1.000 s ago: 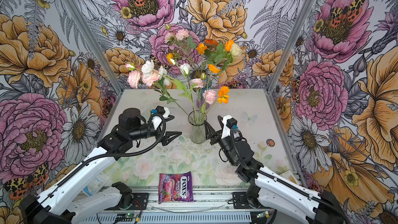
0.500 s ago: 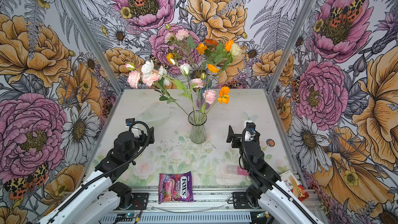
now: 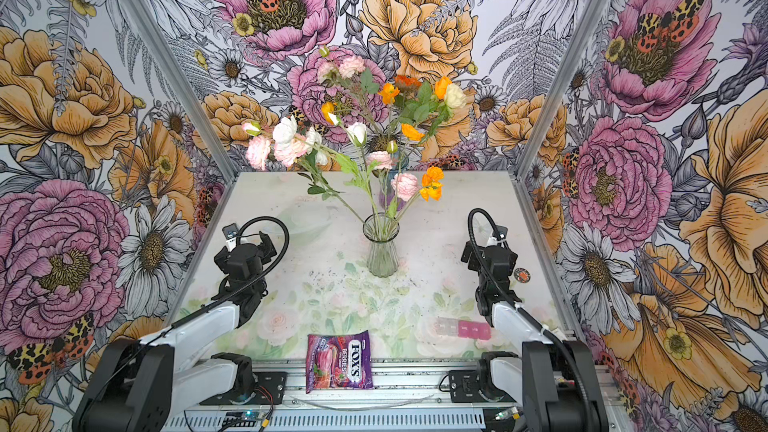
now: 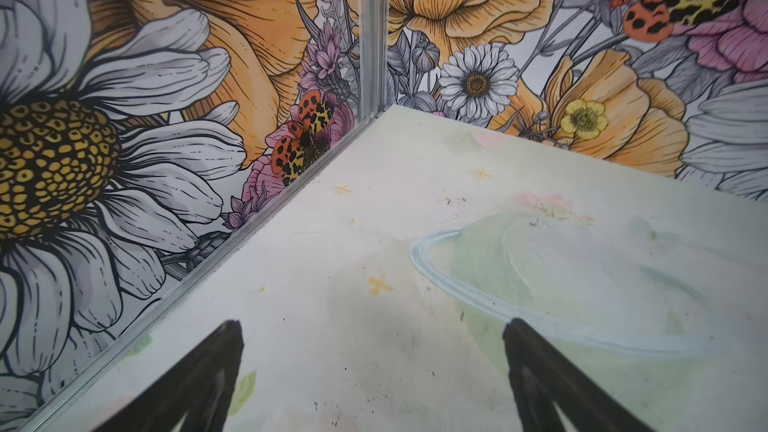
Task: Arrange the flowers into the vase
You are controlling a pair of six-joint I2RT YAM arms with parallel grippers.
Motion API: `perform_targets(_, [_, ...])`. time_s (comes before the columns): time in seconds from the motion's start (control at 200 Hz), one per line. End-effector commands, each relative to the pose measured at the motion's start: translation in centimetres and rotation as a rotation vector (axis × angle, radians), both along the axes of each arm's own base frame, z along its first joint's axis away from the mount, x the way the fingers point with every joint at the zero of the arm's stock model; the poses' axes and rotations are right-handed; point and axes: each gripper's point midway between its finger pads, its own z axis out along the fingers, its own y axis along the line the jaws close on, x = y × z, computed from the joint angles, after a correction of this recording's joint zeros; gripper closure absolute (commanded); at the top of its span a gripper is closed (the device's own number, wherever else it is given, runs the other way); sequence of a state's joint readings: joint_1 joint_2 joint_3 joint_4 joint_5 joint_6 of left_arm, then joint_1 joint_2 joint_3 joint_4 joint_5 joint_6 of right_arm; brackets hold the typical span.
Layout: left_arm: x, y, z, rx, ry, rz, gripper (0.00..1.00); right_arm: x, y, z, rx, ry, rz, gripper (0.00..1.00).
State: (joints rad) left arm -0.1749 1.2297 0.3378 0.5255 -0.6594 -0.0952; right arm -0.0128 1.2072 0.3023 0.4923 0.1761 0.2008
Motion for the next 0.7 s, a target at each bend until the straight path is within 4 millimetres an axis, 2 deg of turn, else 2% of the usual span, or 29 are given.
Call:
perform_targets(0.0, [1.8,-2.7,2.0,0.084,-0.097,-0.158,0.01,2.1,1.4,3.6,-0.069,-0.186,0.107,0.00])
perform_targets(0.065, [2.6,-3.8,2.4,0.108,-0.146,-0.220,0.01,2.8,1.5,3.7,-0.106,-0.209,0.125,0.00])
perform_targets(0.125, [3.4,-4.3,1.2,0.127,-0.136,-0.268,0.01,3.3,1.3,2.6,-0.084,-0.227,0.128,0.00])
perform_targets(0.165, [3.4,-3.5,1.1,0.122,-0.187,-0.243,0.01,3.4,1.8,1.3,-0.086,-0.229,0.168,0.00])
perform_targets(0.2, [3.1,-3.0,1.1,0.086,-0.198,-0.245,0.01,3.5,2.2,2.2,-0.093,-0.295,0.190,0.00])
perform_targets(0.25, [2.9,-2.2,0.6,0.032,-0.178,-0.249,0.01,3.0,2.2,1.5,-0.083,-0.237,0.189,0.00])
perform_targets(0.33, [3.9,-1.4,-0.4,0.005,-0.196,-0.251,0.01,3.9,2.6,1.6,-0.085,-0.248,0.213,0.00])
perform_targets(0.41, [4.5,-1.4,-1.1,-0.012,-0.106,-0.249,0.01,4.7,2.7,0.9,-0.076,-0.175,0.225,0.01])
perform_targets(0.51, [5.2,-1.3,-1.1,0.001,-0.098,-0.229,0.01,5.6,2.9,0.8,-0.073,-0.144,0.238,0.00])
perform_targets(0.696, [5.1,-1.6,-0.9,0.014,-0.118,-0.238,0.01,5.0,3.2,0.9,-0.082,-0.166,0.248,0.01])
